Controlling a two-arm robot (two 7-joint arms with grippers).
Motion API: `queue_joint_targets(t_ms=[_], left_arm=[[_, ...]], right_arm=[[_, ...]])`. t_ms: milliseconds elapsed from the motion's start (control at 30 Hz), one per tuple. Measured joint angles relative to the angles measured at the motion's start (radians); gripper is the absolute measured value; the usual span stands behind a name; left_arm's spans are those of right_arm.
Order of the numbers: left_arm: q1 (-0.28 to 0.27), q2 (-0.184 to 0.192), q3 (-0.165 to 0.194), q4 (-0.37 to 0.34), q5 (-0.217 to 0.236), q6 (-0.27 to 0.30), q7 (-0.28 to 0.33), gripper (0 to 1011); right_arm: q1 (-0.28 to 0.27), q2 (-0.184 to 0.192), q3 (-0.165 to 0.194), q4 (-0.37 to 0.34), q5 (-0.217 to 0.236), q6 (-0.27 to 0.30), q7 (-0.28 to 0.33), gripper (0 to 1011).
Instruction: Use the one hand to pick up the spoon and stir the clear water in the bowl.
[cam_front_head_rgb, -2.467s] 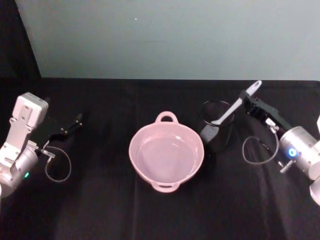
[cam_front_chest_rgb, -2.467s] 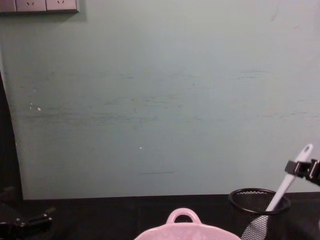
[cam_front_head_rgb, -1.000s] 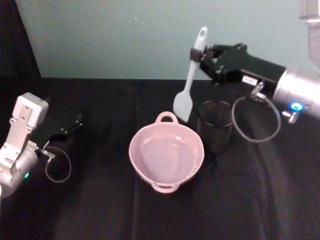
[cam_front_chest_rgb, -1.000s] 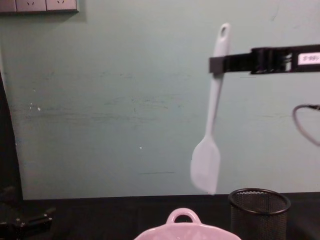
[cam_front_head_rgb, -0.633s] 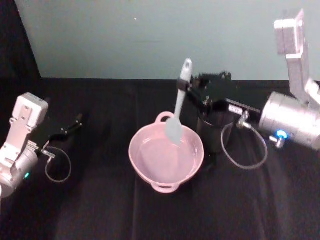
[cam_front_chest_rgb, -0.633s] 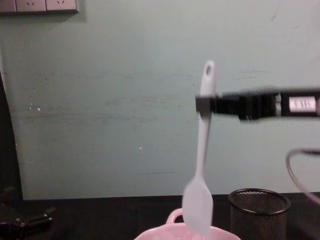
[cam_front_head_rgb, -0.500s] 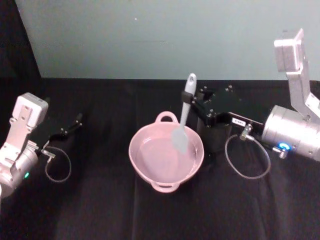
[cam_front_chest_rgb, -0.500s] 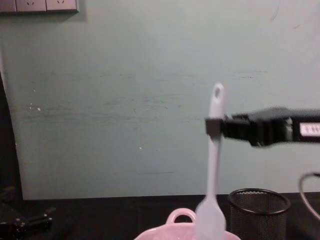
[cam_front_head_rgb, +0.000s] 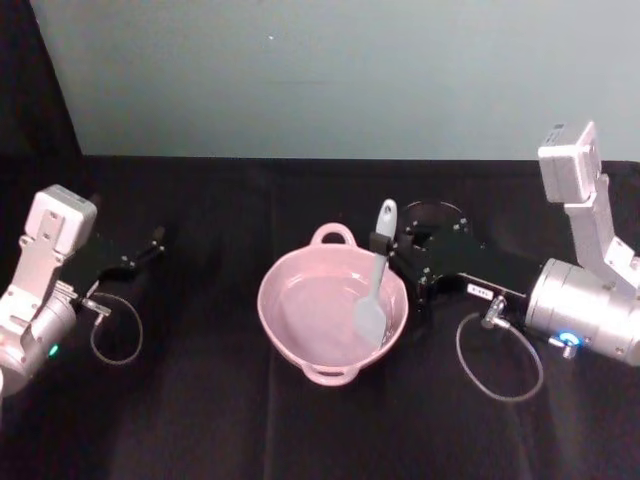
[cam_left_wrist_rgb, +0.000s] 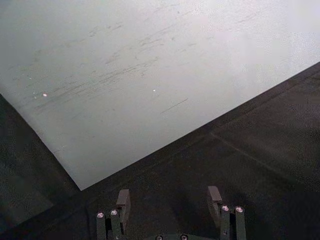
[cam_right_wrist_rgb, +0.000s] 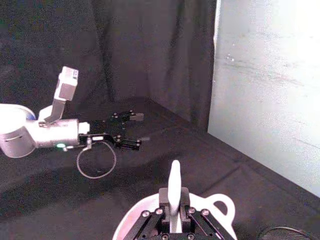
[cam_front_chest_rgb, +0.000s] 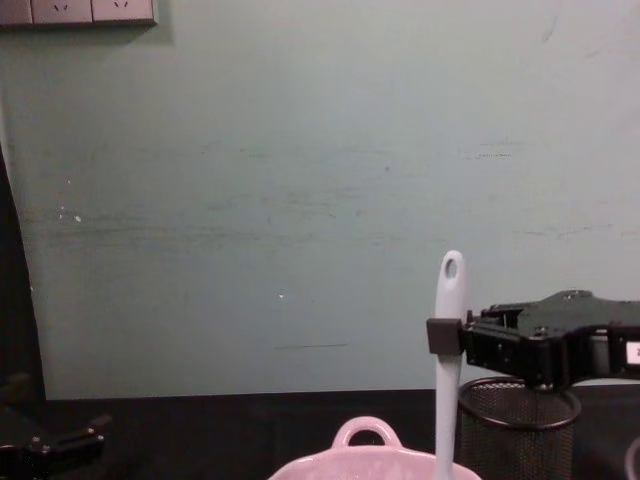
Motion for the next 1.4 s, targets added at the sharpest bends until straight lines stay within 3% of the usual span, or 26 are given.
queue_joint_targets(t_ms=[267, 533, 733, 1100, 1400], left_arm=[[0.0, 0.0, 0.0, 0.0, 0.0, 0.0, 0.0, 1011], [0.0, 0.0, 0.0, 0.0, 0.0, 0.0, 0.0, 1011], [0.0, 0.0, 0.0, 0.0, 0.0, 0.0, 0.0, 1011], [0.0, 0.0, 0.0, 0.0, 0.0, 0.0, 0.0, 1011], [0.0, 0.0, 0.0, 0.0, 0.0, 0.0, 0.0, 1011]], right_arm=[[-0.007, -0.022, -0.011, 0.007, 0.001, 0.002, 0.018, 112], [0.013, -0.088, -0.055, 0.045, -0.015, -0.009, 0.03, 112], [0.047, -0.159, -0.071, 0.114, -0.051, -0.044, 0.001, 112], [0.1, -0.268, -0.079, 0.259, -0.179, -0.152, -0.079, 112], [0.093, -0.27, -0.052, 0.275, -0.26, -0.2, -0.13, 112]])
